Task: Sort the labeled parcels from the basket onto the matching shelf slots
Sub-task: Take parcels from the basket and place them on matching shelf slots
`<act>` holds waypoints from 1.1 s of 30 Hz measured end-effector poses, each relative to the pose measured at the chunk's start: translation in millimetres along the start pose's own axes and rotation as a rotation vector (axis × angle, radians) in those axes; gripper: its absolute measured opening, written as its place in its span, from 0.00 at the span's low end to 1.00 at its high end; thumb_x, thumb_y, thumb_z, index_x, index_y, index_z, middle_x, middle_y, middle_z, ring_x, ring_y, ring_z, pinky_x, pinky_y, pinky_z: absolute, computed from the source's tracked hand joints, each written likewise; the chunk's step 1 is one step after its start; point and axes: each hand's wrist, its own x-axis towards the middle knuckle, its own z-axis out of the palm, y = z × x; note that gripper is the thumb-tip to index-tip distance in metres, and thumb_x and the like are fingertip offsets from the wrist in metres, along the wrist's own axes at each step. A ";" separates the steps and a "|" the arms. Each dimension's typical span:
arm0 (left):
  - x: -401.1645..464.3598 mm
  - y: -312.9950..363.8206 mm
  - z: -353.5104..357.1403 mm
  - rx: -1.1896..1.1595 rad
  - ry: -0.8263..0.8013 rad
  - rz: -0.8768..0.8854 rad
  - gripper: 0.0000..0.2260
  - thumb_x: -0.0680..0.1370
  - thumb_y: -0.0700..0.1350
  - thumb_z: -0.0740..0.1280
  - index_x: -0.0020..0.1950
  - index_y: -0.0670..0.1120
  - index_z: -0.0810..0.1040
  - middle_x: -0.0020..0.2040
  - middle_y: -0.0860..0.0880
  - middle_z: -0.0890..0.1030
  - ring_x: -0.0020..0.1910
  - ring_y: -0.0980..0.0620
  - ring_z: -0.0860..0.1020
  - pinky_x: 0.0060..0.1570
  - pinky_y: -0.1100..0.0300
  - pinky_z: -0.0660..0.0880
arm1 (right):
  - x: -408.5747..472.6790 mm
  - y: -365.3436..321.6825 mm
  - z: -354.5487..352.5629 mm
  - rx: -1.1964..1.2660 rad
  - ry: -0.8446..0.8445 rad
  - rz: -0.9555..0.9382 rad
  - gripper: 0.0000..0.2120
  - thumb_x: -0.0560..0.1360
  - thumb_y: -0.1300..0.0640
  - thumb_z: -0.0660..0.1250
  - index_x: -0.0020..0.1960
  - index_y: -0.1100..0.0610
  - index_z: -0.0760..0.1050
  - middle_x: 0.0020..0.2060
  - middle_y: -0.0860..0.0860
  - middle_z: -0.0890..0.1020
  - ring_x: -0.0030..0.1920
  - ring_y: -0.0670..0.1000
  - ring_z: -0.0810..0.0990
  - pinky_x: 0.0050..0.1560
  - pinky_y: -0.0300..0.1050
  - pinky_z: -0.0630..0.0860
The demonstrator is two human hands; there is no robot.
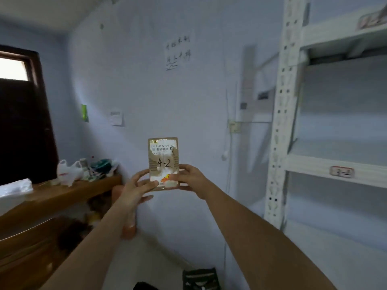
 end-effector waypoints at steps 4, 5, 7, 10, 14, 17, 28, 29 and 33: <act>-2.8 -10.0 75.6 -0.015 -0.177 -0.002 0.15 0.74 0.39 0.71 0.56 0.55 0.74 0.53 0.47 0.81 0.52 0.46 0.80 0.50 0.52 0.77 | -45.3 6.8 -70.9 -0.032 0.163 0.045 0.21 0.69 0.56 0.74 0.59 0.53 0.71 0.55 0.51 0.82 0.55 0.52 0.81 0.62 0.52 0.76; -8.4 -12.7 95.4 -0.012 -0.206 -0.006 0.16 0.74 0.39 0.71 0.56 0.54 0.74 0.53 0.48 0.82 0.52 0.46 0.80 0.49 0.52 0.77 | -58.5 7.8 -88.0 -0.042 0.194 0.051 0.20 0.70 0.57 0.74 0.58 0.53 0.72 0.55 0.51 0.82 0.54 0.51 0.82 0.61 0.51 0.76; -21.4 -15.1 132.8 -0.001 -0.266 -0.017 0.16 0.74 0.39 0.71 0.58 0.53 0.74 0.52 0.48 0.82 0.51 0.47 0.81 0.49 0.52 0.77 | -85.8 9.3 -120.1 -0.059 0.248 0.058 0.18 0.70 0.57 0.74 0.57 0.52 0.72 0.54 0.51 0.82 0.52 0.51 0.82 0.59 0.48 0.77; -36.8 -9.0 183.4 0.070 -0.364 -0.007 0.15 0.74 0.40 0.71 0.57 0.53 0.73 0.52 0.47 0.82 0.48 0.50 0.81 0.49 0.53 0.76 | -126.2 10.8 -163.7 -0.057 0.317 0.052 0.19 0.70 0.57 0.74 0.59 0.54 0.73 0.55 0.52 0.82 0.51 0.51 0.82 0.56 0.46 0.78; -63.2 8.7 253.4 0.137 -0.444 0.029 0.18 0.74 0.40 0.71 0.61 0.51 0.72 0.52 0.47 0.82 0.49 0.52 0.81 0.48 0.55 0.75 | -184.6 3.5 -219.9 -0.032 0.376 0.020 0.21 0.71 0.57 0.73 0.63 0.54 0.74 0.52 0.50 0.83 0.48 0.48 0.83 0.48 0.39 0.78; -91.9 20.3 313.7 0.154 -0.493 0.048 0.19 0.74 0.40 0.71 0.62 0.50 0.71 0.53 0.47 0.82 0.49 0.52 0.81 0.48 0.56 0.75 | -238.4 -8.2 -265.3 -0.044 0.423 -0.003 0.20 0.72 0.57 0.72 0.62 0.54 0.74 0.51 0.49 0.83 0.48 0.47 0.82 0.51 0.41 0.77; -218.6 24.9 496.8 0.263 -0.773 0.136 0.21 0.74 0.39 0.71 0.61 0.47 0.66 0.48 0.48 0.81 0.47 0.51 0.78 0.46 0.58 0.73 | -435.0 -4.3 -404.5 -0.112 0.611 0.044 0.24 0.73 0.57 0.71 0.67 0.54 0.71 0.54 0.50 0.82 0.50 0.48 0.81 0.57 0.46 0.75; -224.3 20.4 503.3 0.280 -0.794 0.133 0.21 0.73 0.39 0.71 0.61 0.47 0.66 0.49 0.47 0.81 0.48 0.51 0.78 0.46 0.58 0.73 | -445.4 2.1 -409.0 -0.115 0.620 0.056 0.24 0.73 0.57 0.71 0.67 0.54 0.71 0.55 0.50 0.82 0.51 0.49 0.81 0.57 0.46 0.75; -238.6 -1.3 516.4 0.312 -0.860 0.104 0.22 0.73 0.39 0.72 0.61 0.48 0.65 0.53 0.44 0.81 0.51 0.48 0.78 0.49 0.56 0.73 | -473.0 25.7 -411.7 -0.119 0.660 0.104 0.24 0.73 0.56 0.71 0.68 0.53 0.71 0.56 0.50 0.82 0.53 0.50 0.81 0.61 0.49 0.75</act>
